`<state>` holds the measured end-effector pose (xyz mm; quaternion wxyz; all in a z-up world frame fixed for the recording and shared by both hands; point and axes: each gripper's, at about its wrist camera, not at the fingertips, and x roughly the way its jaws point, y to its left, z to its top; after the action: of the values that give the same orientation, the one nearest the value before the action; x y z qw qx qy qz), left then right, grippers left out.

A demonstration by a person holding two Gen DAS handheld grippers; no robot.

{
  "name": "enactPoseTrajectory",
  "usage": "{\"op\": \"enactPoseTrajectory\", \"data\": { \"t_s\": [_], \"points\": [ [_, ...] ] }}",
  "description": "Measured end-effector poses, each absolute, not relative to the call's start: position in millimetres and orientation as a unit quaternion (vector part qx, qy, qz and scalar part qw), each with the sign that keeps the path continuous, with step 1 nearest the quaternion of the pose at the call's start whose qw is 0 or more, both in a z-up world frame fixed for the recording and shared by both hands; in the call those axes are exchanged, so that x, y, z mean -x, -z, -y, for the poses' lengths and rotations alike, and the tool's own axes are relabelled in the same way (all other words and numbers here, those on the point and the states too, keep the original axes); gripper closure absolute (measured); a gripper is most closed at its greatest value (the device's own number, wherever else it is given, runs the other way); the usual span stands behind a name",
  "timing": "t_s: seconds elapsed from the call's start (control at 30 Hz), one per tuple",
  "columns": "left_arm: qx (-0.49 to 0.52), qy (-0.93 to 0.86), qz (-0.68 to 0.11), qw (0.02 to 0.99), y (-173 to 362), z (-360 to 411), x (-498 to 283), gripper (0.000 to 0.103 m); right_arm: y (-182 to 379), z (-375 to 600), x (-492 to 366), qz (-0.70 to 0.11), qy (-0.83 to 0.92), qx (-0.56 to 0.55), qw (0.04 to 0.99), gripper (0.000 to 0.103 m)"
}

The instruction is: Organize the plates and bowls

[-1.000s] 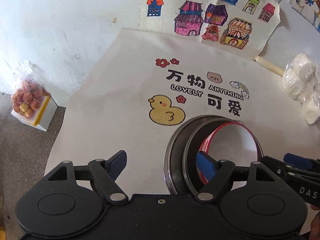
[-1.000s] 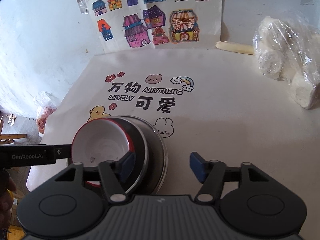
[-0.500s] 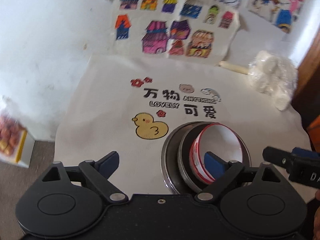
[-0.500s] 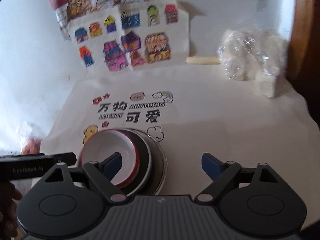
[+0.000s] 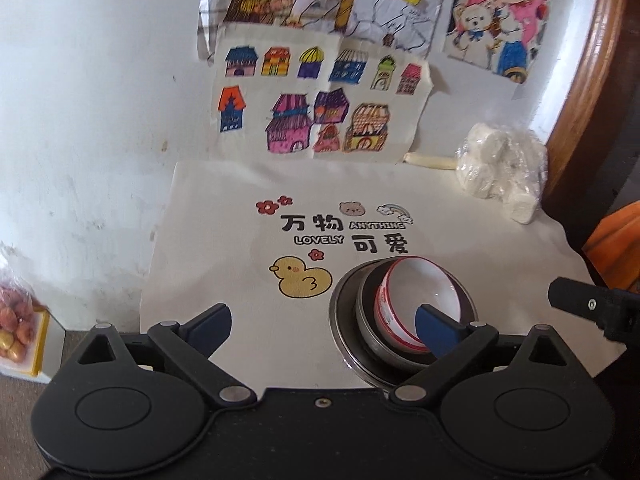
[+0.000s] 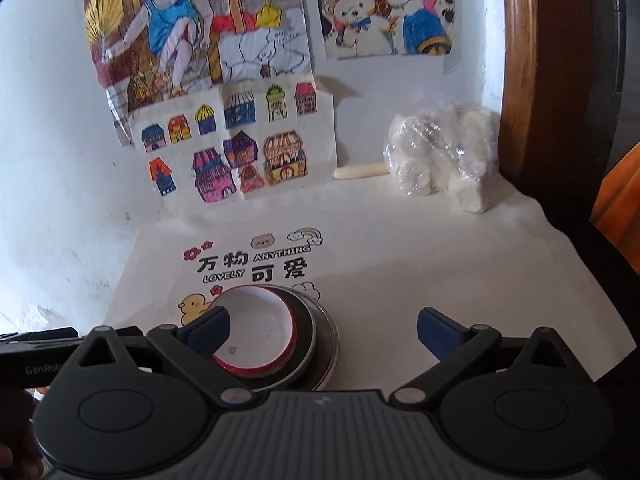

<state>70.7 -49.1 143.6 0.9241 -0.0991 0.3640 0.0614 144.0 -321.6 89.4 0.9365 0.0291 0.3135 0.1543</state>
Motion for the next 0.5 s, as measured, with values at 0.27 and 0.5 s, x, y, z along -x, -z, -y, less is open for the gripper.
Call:
{"op": "enactPoseTrajectory", "data": {
  "t_s": [0.27,0.5],
  "points": [
    [0.089,-0.057,-0.346,0.932,-162,50,-33,0.002,-105,325,-113,-0.297,-0.154,-0.026,0.942,0.0],
    [0.092,-0.057,-0.343,0.933,-173,45,-1,0.001,-115,335,-80,-0.299,-0.153,-0.02,0.942,0.0]
  ]
}}
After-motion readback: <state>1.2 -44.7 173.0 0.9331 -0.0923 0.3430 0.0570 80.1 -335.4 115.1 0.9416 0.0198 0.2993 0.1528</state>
